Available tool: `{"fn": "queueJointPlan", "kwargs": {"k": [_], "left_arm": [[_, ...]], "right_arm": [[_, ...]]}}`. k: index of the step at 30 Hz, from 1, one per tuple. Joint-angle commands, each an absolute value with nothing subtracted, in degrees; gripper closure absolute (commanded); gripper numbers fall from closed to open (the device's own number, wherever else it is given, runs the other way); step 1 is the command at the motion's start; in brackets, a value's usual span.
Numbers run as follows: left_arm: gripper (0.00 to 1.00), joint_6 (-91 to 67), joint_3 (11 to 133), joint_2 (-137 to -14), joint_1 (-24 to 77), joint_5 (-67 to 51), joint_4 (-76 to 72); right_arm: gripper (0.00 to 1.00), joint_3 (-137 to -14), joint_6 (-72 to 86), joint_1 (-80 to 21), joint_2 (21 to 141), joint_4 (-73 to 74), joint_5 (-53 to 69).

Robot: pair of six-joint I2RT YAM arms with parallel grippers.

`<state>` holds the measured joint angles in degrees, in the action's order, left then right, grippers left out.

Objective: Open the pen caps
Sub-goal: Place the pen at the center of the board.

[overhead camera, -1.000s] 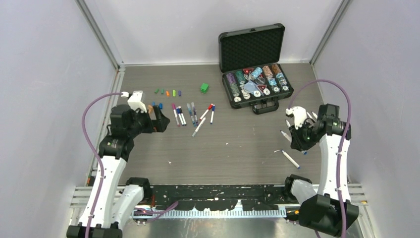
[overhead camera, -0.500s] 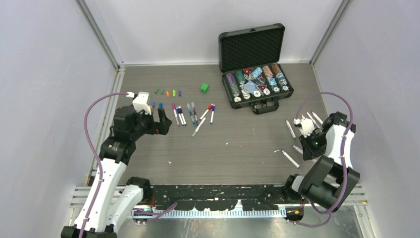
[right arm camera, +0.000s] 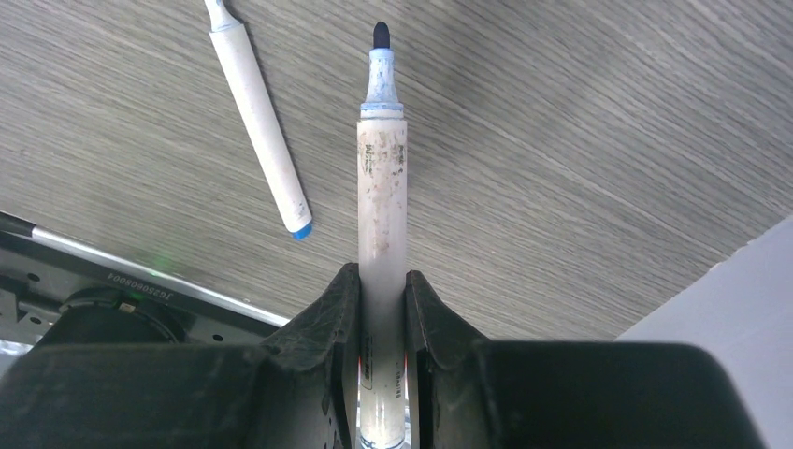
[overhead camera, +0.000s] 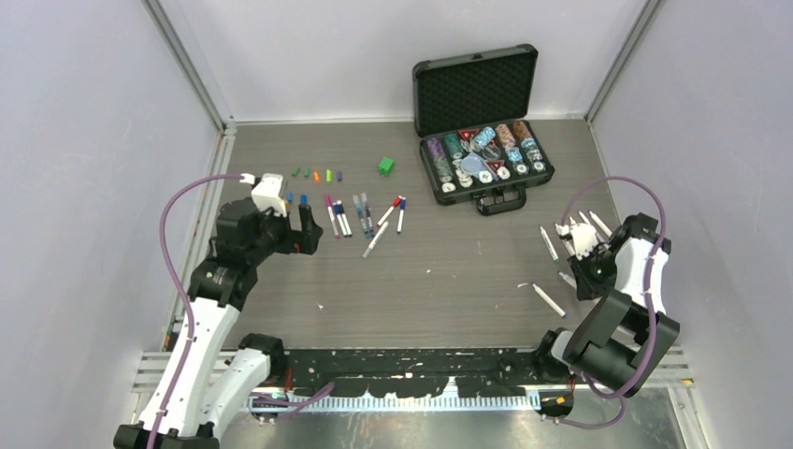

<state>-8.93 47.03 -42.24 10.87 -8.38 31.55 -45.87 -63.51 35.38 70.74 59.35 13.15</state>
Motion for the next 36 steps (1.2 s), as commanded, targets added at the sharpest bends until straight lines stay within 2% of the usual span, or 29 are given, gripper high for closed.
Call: {"fn": "queueJointPlan", "kwargs": {"k": [1, 9, 19, 27, 36], "left_arm": [[0.0, -9.28, 47.23, -42.51, 11.07, -8.12, 29.06], [0.0, -22.6, 45.96, -43.46, 11.07, -11.61, 26.04], [0.0, -27.21, 46.73, -41.75, 11.07, -10.69, 28.2], [0.0, -27.49, 44.97, -42.21, 11.09, -13.0, 26.22], [0.0, -24.82, 45.01, -40.61, 11.12, -13.18, 27.96]], "right_arm": [[0.99, -48.15, -62.06, 35.68, 66.75, 57.96, 12.49], [0.99, -46.4, -63.9, 35.66, 62.17, 55.88, 10.78], [0.96, -41.43, -67.63, 35.63, 66.08, 52.49, 13.05], [0.89, -38.6, -65.8, 35.68, 72.41, 46.72, 13.63], [0.76, -38.0, -63.29, 35.63, 75.0, 44.77, 14.33]]}}
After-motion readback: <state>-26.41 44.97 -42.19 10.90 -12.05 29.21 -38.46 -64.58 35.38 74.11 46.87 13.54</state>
